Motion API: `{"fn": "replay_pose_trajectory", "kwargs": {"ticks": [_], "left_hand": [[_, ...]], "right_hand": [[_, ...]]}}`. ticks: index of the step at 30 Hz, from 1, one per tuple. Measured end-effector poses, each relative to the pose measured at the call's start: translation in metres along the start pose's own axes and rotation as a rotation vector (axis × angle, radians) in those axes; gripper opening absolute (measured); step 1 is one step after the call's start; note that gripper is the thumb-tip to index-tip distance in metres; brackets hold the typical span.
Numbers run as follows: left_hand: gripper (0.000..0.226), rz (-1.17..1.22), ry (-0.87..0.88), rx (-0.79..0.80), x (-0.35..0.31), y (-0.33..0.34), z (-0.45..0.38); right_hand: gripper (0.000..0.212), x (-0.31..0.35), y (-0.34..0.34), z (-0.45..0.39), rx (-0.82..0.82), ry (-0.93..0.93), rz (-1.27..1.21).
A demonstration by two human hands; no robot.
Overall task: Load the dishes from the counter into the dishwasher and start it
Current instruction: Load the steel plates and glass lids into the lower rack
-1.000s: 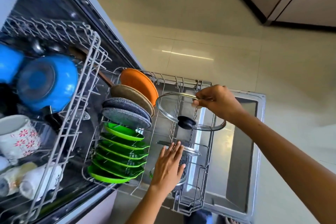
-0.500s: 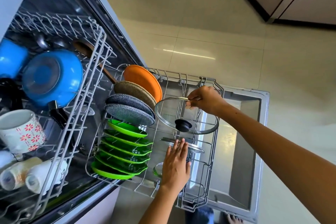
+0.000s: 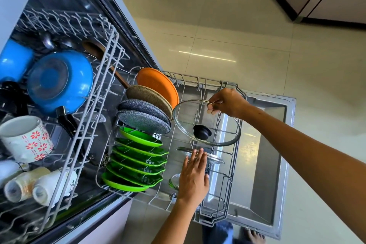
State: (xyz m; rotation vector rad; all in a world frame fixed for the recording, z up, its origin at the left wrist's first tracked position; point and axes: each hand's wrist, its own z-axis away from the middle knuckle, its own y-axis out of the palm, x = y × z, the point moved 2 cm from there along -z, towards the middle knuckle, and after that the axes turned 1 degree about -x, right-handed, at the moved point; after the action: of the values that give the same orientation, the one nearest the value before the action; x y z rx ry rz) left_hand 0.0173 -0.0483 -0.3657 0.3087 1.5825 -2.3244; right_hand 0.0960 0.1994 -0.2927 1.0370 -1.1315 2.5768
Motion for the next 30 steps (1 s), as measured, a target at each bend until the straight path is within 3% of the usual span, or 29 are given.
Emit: {"fn": "replay_pose_trajectory", "kwargs": {"ticks": [7, 17, 30], "left_hand": [[0.084, 0.004, 0.009, -0.040, 0.000, 0.000, -0.001], [0.083, 0.016, 0.011, -0.073, -0.001, 0.000, -0.002], [0.081, -0.032, 0.047, -0.121, 0.002, -0.001, -0.003]], "right_hand": [[0.023, 0.004, -0.004, 0.003, -0.078, -0.032, 0.016], [0.030, 0.005, -0.009, 0.000, -0.062, 0.011, 0.013], [0.026, 0.012, 0.045, -0.015, -0.028, -0.024, 0.070]]}}
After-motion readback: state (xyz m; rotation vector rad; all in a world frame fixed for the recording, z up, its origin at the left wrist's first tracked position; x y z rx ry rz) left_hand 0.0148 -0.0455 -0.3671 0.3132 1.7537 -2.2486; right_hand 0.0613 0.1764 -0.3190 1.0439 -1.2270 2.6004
